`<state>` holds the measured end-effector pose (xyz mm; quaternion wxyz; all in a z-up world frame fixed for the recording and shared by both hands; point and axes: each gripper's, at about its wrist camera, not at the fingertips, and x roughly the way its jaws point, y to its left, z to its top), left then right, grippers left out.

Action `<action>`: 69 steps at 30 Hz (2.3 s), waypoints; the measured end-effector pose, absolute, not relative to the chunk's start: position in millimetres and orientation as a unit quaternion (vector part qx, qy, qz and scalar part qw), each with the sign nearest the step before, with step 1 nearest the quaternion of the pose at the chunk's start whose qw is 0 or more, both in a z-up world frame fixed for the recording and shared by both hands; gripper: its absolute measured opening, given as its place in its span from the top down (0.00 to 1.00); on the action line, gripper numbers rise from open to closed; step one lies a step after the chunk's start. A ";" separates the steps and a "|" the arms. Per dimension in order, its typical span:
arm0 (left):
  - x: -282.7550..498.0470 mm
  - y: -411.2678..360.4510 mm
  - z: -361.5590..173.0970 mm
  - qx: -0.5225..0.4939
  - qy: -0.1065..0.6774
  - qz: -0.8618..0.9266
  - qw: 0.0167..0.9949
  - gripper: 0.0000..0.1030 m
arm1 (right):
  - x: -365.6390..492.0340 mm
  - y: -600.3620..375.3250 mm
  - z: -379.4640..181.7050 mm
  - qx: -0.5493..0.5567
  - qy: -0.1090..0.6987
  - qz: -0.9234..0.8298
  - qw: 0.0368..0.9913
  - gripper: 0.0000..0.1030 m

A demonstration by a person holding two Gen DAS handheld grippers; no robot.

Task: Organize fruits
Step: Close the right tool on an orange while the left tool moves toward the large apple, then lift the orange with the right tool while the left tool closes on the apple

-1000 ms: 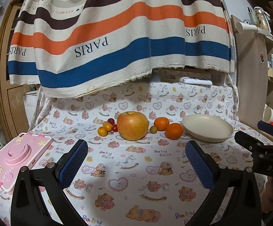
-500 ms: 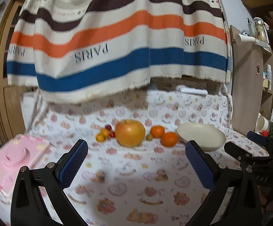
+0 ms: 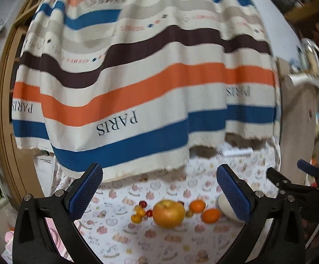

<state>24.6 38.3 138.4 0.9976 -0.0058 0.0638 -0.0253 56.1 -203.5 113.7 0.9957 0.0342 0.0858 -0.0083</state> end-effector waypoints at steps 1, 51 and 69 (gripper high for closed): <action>33.2 44.3 144.2 -0.015 0.069 -0.031 0.997 0.00 | 63.0 -205.0 120.7 0.046 0.081 -0.006 0.996 0.01; 177.7 63.2 25.3 -0.064 0.291 -0.033 0.954 0.00 | 231.5 -142.1 -29.3 -0.046 0.369 0.128 0.919 0.57; 172.4 61.2 32.4 -0.053 0.274 -0.024 0.960 0.00 | 223.9 -125.8 -32.3 -0.062 0.383 0.166 0.907 0.57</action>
